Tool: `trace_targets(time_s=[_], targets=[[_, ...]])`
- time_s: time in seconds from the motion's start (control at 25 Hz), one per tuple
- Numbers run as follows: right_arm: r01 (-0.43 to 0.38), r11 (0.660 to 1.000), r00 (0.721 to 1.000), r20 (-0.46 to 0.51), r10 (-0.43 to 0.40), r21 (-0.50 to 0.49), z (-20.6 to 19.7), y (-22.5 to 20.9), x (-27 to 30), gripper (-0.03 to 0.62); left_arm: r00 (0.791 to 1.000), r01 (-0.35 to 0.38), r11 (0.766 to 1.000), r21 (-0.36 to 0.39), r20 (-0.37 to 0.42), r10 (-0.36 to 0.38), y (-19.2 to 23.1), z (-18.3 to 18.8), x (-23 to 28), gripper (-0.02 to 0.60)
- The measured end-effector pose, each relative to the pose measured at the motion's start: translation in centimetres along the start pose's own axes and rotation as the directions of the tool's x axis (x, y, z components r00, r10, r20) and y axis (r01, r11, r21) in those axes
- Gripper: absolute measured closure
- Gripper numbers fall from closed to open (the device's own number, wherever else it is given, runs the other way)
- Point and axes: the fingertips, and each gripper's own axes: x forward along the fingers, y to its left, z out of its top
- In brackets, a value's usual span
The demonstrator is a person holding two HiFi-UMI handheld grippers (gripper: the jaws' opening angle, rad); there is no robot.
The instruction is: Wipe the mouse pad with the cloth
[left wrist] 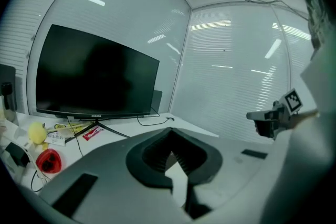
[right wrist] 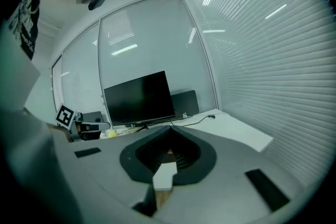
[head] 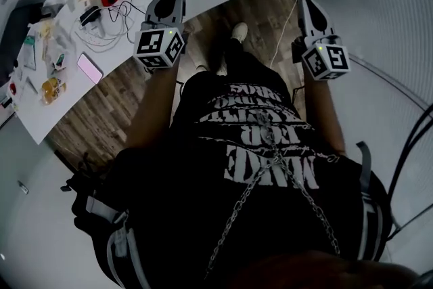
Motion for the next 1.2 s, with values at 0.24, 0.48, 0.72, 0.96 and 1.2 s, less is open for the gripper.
trace_targets(time_s=[0.24,0.48,0.72,0.96,1.2], targets=[[-0.099,0.994,0.995,-0.012,0.099,-0.043,3.0,-2.7,5.8,0.594,0.996,-0.079,0.997,-0.022,0.025,0.08,0.8,2.5,3.5,0.584],[-0.145,0.988,0.986,-0.091,0.141,-0.043,2.5,-3.9,10.9,0.593,0.99,-0.141,0.989,-0.031,-0.012,0.141,3.2,1.7,5.3,0.584],[-0.143,0.987,0.969,-0.213,0.124,-0.076,0.0,-4.6,16.6,0.592,0.983,-0.168,0.982,-0.093,-0.092,0.159,7.7,-2.1,7.8,0.584],[-0.103,0.991,0.917,-0.394,0.064,-0.079,-5.5,-7.0,21.3,0.591,0.973,-0.144,0.985,-0.099,-0.194,0.122,11.8,-6.0,12.8,0.584],[-0.043,0.996,0.826,-0.564,-0.01,-0.08,-12.4,-11.0,24.9,0.457,0.964,-0.131,0.986,-0.107,-0.246,0.101,14.1,-8.1,16.4,0.584]])
